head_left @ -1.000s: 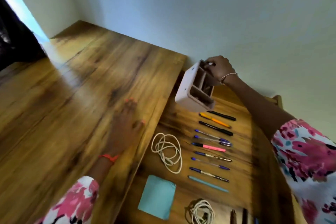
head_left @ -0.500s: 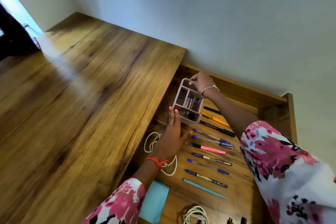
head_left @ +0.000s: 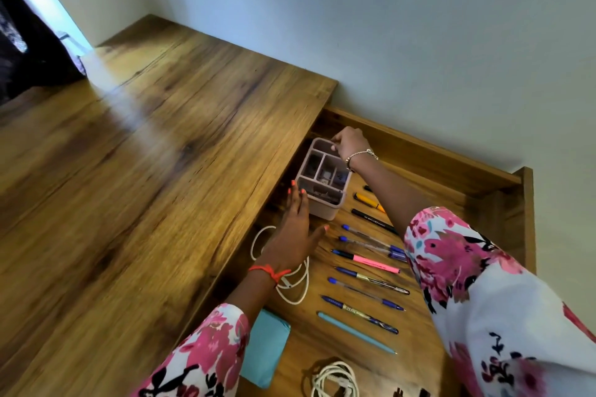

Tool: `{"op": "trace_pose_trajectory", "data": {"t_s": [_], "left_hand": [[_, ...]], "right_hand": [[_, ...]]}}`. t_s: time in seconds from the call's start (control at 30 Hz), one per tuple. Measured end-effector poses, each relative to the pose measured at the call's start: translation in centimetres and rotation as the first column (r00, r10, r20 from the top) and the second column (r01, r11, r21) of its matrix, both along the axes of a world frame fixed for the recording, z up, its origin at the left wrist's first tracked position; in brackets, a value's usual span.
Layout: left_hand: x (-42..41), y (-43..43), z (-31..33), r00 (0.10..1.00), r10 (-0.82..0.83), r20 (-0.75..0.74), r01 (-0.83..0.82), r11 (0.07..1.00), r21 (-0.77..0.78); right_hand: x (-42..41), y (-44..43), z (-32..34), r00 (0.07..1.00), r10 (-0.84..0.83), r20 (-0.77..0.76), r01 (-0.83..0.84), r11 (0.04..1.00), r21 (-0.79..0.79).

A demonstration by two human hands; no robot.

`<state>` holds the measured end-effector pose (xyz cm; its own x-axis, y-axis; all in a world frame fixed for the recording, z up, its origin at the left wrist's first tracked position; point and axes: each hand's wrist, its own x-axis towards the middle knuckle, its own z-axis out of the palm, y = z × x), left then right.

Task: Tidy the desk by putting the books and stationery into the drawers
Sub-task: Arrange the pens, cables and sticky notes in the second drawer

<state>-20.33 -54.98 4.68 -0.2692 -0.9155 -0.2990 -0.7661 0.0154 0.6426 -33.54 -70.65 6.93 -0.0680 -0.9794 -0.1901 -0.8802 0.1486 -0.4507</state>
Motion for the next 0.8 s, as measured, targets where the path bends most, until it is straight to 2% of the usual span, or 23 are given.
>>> {"op": "trace_pose_trajectory", "data": {"t_s": [0.17, 0.3, 0.53, 0.63, 0.8], "left_hand": [[-0.1, 1.7, 0.8, 0.995, 0.066, -0.078, -0.068, 0.997, -0.029], [-0.7, 3.8, 1.2, 0.993, 0.092, -0.07, -0.095, 0.994, -0.048], [-1.7, 8.4, 2.6, 0.989, 0.15, 0.006, -0.148, 0.977, -0.152], [-2.1, 10.6, 3.0, 0.984, 0.165, 0.07, -0.147, 0.967, -0.207], [-3.0, 15.4, 3.3, 0.971, 0.224, 0.087, -0.191, 0.939, -0.287]], "right_hand": [[-1.2, 1.5, 0.3, 0.998, 0.044, 0.034, -0.042, 0.998, -0.043], [-2.7, 2.8, 1.2, 0.997, 0.083, 0.011, -0.081, 0.991, -0.102], [-5.4, 5.9, 3.2, 0.967, 0.243, -0.072, -0.25, 0.961, -0.12], [-6.5, 8.0, 3.4, 0.934, 0.335, -0.125, -0.348, 0.933, -0.097], [-9.0, 13.0, 3.4, 0.872, 0.439, -0.215, -0.459, 0.887, -0.049]]}}
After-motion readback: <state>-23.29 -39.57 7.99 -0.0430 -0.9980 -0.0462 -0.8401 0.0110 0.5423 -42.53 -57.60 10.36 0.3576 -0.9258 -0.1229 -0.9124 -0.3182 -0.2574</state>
